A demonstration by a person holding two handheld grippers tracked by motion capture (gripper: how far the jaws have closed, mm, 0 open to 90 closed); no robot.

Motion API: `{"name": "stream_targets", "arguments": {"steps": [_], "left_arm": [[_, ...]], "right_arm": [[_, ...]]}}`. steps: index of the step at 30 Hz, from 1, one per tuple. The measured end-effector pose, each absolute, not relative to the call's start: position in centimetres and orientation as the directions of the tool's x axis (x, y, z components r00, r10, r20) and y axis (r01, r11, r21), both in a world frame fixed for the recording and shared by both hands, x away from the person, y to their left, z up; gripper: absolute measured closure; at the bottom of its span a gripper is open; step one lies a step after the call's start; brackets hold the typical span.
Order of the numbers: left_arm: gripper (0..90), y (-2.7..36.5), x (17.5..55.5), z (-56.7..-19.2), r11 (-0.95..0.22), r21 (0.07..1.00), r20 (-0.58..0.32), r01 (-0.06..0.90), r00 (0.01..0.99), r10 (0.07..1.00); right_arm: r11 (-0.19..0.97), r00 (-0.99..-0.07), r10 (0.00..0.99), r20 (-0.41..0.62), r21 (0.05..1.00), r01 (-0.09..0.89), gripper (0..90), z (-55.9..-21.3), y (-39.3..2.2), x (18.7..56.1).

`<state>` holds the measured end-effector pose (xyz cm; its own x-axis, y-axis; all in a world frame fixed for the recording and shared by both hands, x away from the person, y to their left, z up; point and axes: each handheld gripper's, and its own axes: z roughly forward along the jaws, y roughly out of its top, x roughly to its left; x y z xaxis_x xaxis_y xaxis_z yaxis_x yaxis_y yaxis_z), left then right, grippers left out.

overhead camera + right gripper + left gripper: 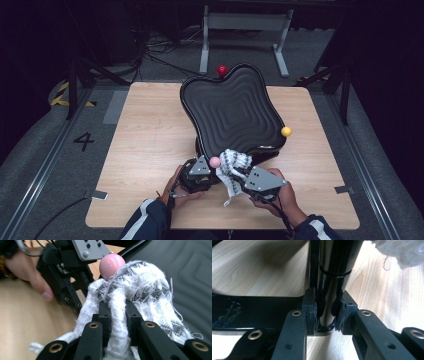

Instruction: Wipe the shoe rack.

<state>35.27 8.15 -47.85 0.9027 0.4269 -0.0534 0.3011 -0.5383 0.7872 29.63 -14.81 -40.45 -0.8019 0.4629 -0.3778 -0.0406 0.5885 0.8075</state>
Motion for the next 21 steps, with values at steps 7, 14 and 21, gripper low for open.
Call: {"name": "stream_targets", "arguments": {"steps": [7,14,21], "left_arm": [[72.9,8.2,35.4,-47.8,-0.533,0.788,-0.055,0.308,0.898,0.437],[73.1,8.3,35.5,-47.9,-0.530,0.790,-0.063,0.309,0.900,0.431],[73.0,8.2,35.5,-47.9,-0.527,0.791,-0.068,0.311,0.900,0.430]], "right_arm": [[0.576,-0.787,0.486,-0.380,0.816,-0.038,79.4,-40.5,-15.3,30.0],[0.551,-0.709,0.603,-0.366,0.834,0.037,79.4,-40.4,-17.3,32.2],[0.498,-0.670,0.680,-0.297,0.858,0.125,79.4,-41.2,-19.7,34.4]]}}
